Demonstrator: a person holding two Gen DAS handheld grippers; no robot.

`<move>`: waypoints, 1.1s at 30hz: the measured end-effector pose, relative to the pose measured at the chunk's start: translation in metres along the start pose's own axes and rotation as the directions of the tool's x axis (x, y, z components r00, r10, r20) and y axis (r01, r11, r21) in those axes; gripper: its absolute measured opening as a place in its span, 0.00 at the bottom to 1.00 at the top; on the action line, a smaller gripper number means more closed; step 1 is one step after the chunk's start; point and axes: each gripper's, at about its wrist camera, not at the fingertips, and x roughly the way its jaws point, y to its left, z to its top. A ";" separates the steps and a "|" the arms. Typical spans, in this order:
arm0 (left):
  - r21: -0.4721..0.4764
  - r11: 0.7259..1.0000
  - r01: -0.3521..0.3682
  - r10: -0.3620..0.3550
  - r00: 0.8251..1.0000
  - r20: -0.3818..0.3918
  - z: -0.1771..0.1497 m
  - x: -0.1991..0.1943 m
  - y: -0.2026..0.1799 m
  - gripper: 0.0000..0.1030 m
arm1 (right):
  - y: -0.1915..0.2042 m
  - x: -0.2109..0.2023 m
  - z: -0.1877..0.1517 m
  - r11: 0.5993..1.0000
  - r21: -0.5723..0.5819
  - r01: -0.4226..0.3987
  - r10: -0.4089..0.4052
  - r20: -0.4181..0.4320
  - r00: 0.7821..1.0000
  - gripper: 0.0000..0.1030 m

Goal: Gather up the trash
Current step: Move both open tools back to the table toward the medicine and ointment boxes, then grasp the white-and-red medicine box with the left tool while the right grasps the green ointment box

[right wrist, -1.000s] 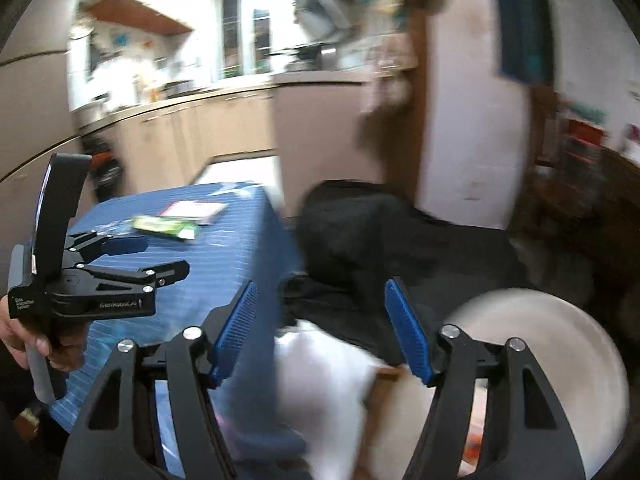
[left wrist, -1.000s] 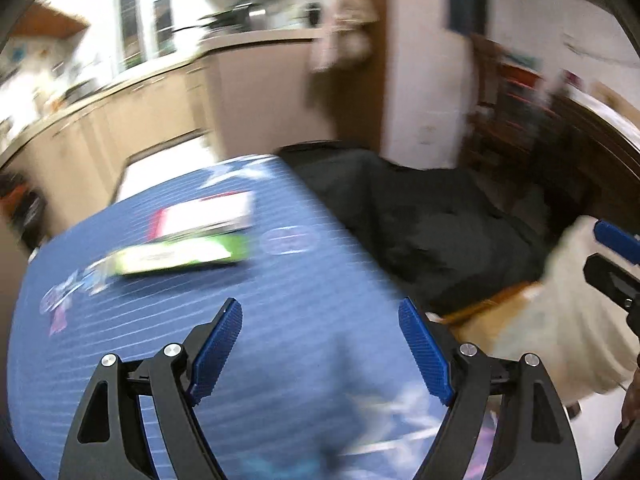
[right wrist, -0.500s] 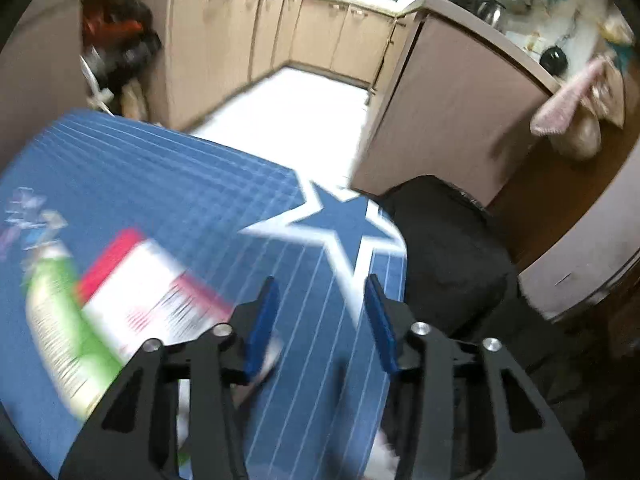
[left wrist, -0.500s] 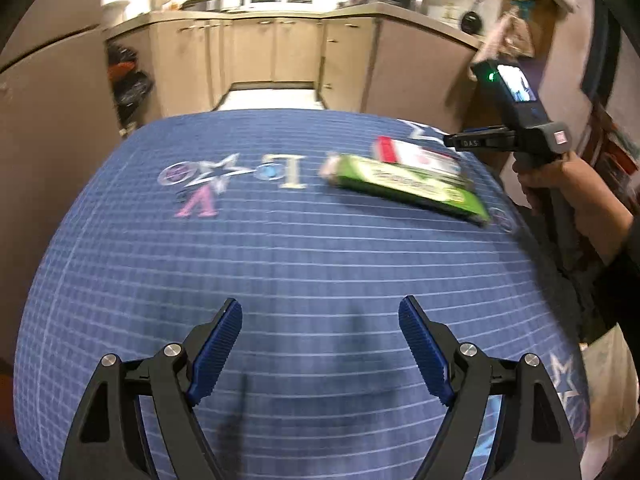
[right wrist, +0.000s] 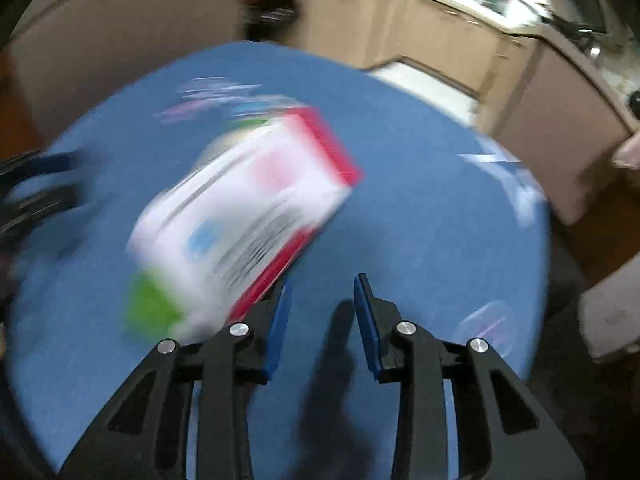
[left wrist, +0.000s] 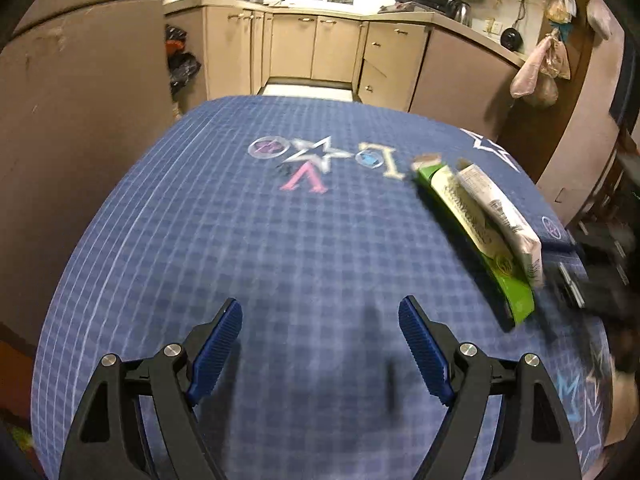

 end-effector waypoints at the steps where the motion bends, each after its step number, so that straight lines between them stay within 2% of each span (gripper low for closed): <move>1: -0.009 1.000 0.003 -0.003 1.000 -0.006 -0.005 -0.003 0.007 0.79 | 0.016 -0.011 -0.007 0.999 0.027 0.021 -0.021 0.026 0.999 0.45; 2: -0.019 1.000 0.002 -0.002 1.000 -0.010 -0.009 -0.005 0.015 0.79 | 0.021 -0.019 -0.011 0.997 0.060 0.044 -0.047 0.048 0.998 0.64; 3: -0.030 1.000 0.001 -0.001 1.000 -0.015 -0.012 -0.007 0.021 0.79 | 0.024 -0.033 -0.015 0.986 0.146 0.081 -0.096 0.099 0.990 0.72; 5: -0.060 0.998 0.010 -0.011 1.000 -0.021 -0.016 -0.009 0.031 0.79 | 0.021 -0.044 -0.016 0.963 0.261 0.063 -0.104 0.147 0.984 0.72; 6: -0.068 0.998 0.011 -0.012 1.000 -0.018 -0.016 -0.011 0.033 0.79 | 0.017 -0.052 -0.016 0.937 0.350 0.014 -0.087 0.195 0.977 0.72; 8: -0.069 0.998 0.000 0.000 1.000 0.005 -0.018 -0.020 0.038 0.79 | 0.017 -0.054 -0.010 0.910 0.414 -0.026 -0.075 0.226 0.971 0.72; 11: -0.070 0.997 -0.019 0.021 0.999 0.030 -0.019 -0.030 0.047 0.79 | 0.030 -0.050 0.004 0.913 0.407 0.018 -0.117 0.220 0.968 0.72; 13: -0.082 0.996 -0.031 0.035 0.998 0.046 -0.021 -0.036 0.054 0.84 | 0.047 -0.044 0.018 0.947 0.321 0.008 -0.086 0.230 0.969 0.73; 15: -0.102 0.994 -0.038 0.043 0.998 0.047 -0.022 -0.039 0.062 0.85 | 0.057 -0.022 0.031 0.960 0.277 0.029 -0.083 0.182 0.980 0.72; 16: -0.116 0.993 -0.035 0.040 0.998 0.042 -0.023 -0.040 0.065 0.85 | 0.054 -0.008 0.035 0.952 0.306 0.006 -0.052 0.142 0.988 0.72; 17: -0.126 0.991 -0.035 0.040 0.998 0.041 -0.024 -0.041 0.070 0.85 | 0.054 0.006 0.037 0.937 0.346 -0.050 0.011 0.113 0.993 0.65; 18: -0.131 0.991 -0.038 0.044 0.998 0.043 -0.025 -0.042 0.073 0.85 | 0.059 0.009 0.036 0.935 0.341 -0.094 0.058 0.114 0.992 0.63; 20: -0.132 0.990 -0.053 0.060 0.997 0.051 -0.026 -0.045 0.080 0.85 | 0.087 0.008 0.039 0.952 0.260 -0.160 0.133 0.119 0.984 0.63; 21: -0.133 0.989 -0.060 0.067 0.996 0.051 -0.025 -0.046 0.081 0.85 | 0.102 0.005 0.040 0.951 0.210 -0.228 0.204 0.130 0.970 0.61; 22: -0.135 0.989 -0.065 0.072 0.996 0.051 -0.025 -0.046 0.082 0.85 | 0.107 0.000 0.040 0.952 0.193 -0.236 0.212 0.136 0.968 0.61; 25: -0.127 0.990 -0.061 0.067 0.997 0.046 -0.024 -0.046 0.082 0.85 | 0.087 -0.023 0.031 0.961 0.239 -0.143 0.101 0.177 0.979 0.65; 28: -0.058 0.997 -0.048 0.051 0.998 0.044 -0.024 -0.044 0.071 0.86 | 0.051 -0.039 0.015 0.941 0.338 0.024 -0.088 0.175 0.981 0.76; 29: -0.017 0.999 -0.030 0.031 0.998 0.045 -0.022 -0.043 0.062 0.86 | 0.045 -0.036 0.012 0.932 0.358 0.054 -0.120 0.166 0.979 0.82; 30: 0.013 1.000 -0.015 0.015 0.999 0.049 -0.021 -0.042 0.053 0.86 | 0.038 -0.035 0.010 0.920 0.383 0.081 -0.149 0.150 0.977 0.88; 33: 0.146 0.988 0.056 -0.067 0.995 0.069 -0.017 -0.048 0.029 0.86 | 0.033 -0.013 0.015 0.927 0.362 0.092 -0.141 0.111 0.984 0.92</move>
